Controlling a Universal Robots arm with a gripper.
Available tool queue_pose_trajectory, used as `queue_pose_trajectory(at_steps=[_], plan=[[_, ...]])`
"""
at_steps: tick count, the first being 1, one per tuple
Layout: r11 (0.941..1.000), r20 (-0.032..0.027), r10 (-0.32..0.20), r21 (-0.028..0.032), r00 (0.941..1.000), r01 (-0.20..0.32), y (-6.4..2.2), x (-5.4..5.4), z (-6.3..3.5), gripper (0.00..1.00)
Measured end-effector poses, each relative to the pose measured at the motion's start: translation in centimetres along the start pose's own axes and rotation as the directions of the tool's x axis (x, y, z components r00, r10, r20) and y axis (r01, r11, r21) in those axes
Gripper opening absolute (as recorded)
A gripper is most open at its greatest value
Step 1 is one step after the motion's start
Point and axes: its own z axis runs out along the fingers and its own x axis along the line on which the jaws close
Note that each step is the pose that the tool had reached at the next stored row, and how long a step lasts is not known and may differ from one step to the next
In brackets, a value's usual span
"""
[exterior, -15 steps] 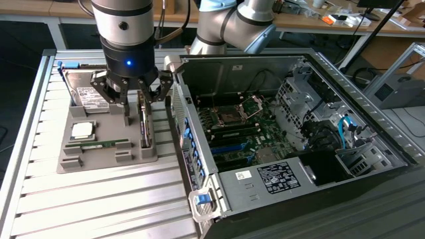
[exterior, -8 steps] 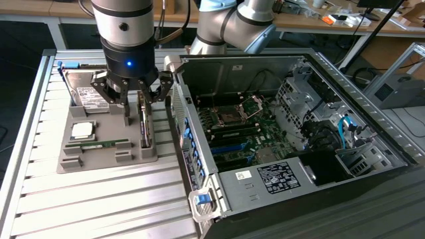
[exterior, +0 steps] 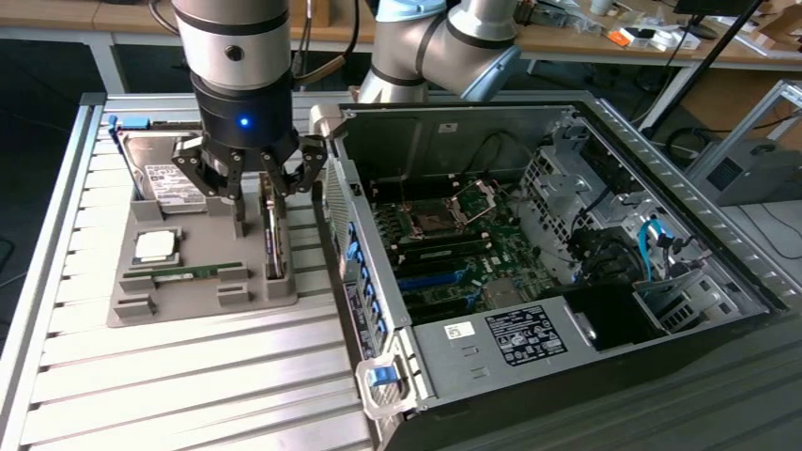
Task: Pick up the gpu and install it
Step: 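Pick up the gpu and move the gpu toward the slot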
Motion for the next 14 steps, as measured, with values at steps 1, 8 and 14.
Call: queue_pose_trajectory(at_steps=[1,8,14], plan=[[1.0000,0.0000,0.000,0.0000,1.0000,0.000,0.00,0.00,0.02,0.48],[1.0000,0.0000,0.000,-0.0001,1.0000,0.000,-0.01,0.00,0.24,0.48],[1.0000,0.0000,0.000,-0.0001,1.0000,0.000,-0.02,0.01,0.43,0.48]])
